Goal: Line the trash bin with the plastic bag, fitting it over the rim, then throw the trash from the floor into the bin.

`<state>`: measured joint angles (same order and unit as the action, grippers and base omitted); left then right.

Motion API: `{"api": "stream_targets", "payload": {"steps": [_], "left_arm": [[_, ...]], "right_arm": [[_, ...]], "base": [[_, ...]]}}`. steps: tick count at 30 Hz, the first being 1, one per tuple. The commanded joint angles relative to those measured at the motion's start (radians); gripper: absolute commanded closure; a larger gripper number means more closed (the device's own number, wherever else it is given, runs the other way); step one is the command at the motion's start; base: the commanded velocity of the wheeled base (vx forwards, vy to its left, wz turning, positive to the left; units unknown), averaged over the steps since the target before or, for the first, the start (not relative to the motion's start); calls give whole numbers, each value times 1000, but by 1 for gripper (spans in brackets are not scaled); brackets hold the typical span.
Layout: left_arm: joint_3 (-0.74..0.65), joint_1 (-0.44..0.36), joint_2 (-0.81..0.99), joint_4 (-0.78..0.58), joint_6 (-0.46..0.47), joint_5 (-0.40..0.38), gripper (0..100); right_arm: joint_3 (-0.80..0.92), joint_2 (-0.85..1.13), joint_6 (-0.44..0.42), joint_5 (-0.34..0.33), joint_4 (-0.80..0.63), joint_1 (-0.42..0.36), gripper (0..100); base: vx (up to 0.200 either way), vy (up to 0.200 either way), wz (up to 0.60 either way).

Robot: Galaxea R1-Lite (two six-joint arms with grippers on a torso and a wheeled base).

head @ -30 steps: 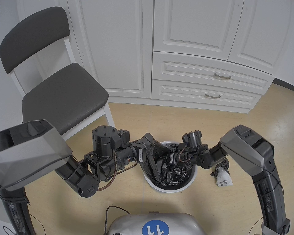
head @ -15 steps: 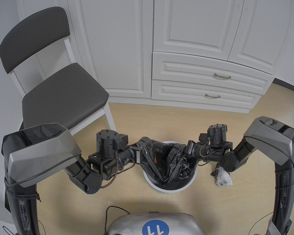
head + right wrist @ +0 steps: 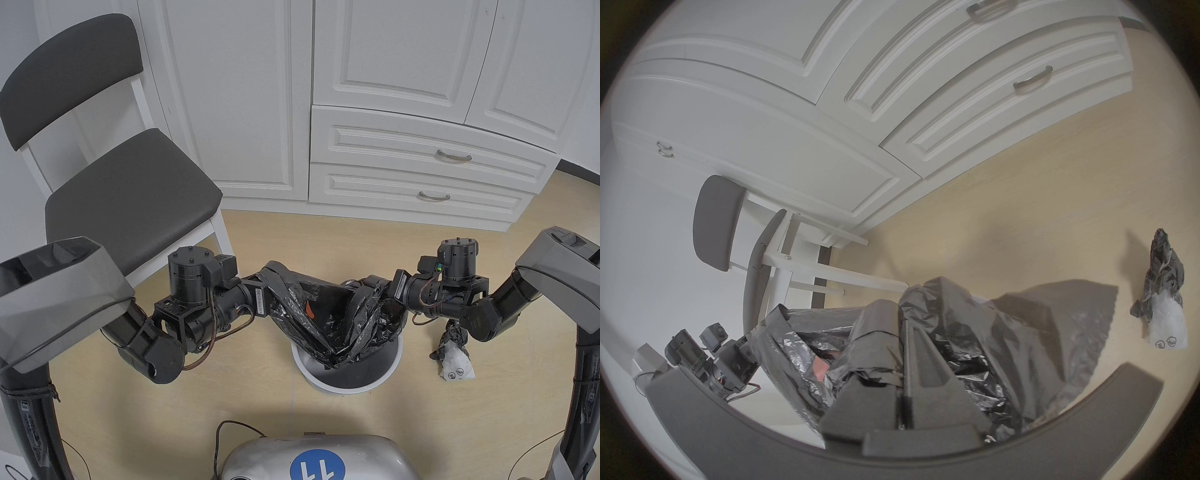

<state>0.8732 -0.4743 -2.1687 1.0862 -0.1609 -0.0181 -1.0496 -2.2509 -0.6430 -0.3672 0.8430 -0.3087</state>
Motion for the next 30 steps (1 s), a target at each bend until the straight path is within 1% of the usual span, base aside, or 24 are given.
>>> {"api": "stream_targets", "payload": {"steps": [1,2,4,5,7,9,10,13,14,16,17,21,22,23,24,27,29,30], "left_arm": [[-28,5,56,-2,0,-13,100],[-36,6,61,-6,1,-26,100],[-37,6,63,-14,1,-29,100],[-39,14,64,-48,3,-36,100],[-37,22,64,-66,4,-36,100],[-34,29,63,-91,6,-39,100],[-30,40,61,-123,9,-49,100],[-26,52,61,-146,17,-57,100],[-22,65,59,-172,23,-63,100],[-19,72,55,-187,30,-65,100],[-17,75,53,-189,32,-65,100],[0,92,23,-207,46,-65,100],[0,94,18,-207,47,-65,100],[0,94,18,-207,47,-65,100],[0,94,13,-210,49,-65,100],[-10,94,24,-230,60,-65,100],[-16,94,32,-255,75,-65,100],[-16,95,35,-258,76,-65,100]], "right_arm": [[2,14,0,7,-4,5,100],[0,17,0,14,-5,11,100],[0,17,2,16,-5,14,100],[2,28,2,17,-10,22,100],[5,39,3,19,-19,31,100],[6,56,13,19,-47,42,100],[-1,82,26,19,-96,63,100],[-3,99,60,19,-128,83,100],[0,100,109,21,-134,102,100],[6,100,154,22,-134,120,100],[6,99,160,24,-134,123,100],[14,93,243,74,-140,145,100],[20,93,261,79,-145,148,100],[20,93,261,79,-145,148,100],[33,93,309,82,-162,151,100],[52,94,398,108,-194,161,100],[60,100,442,137,-219,163,100],[62,100,450,145,-225,163,100]], "base": [[0,0,0],[0,0,0],[0,0,0],[0,0,0],[0,0,0],[0,0,0],[0,0,0],[0,0,0],[0,0,0],[0,0,0],[0,0,0],[0,0,0],[0,0,0],[0,0,0],[0,0,0],[0,0,0],[0,0,0],[0,0,0]]}}
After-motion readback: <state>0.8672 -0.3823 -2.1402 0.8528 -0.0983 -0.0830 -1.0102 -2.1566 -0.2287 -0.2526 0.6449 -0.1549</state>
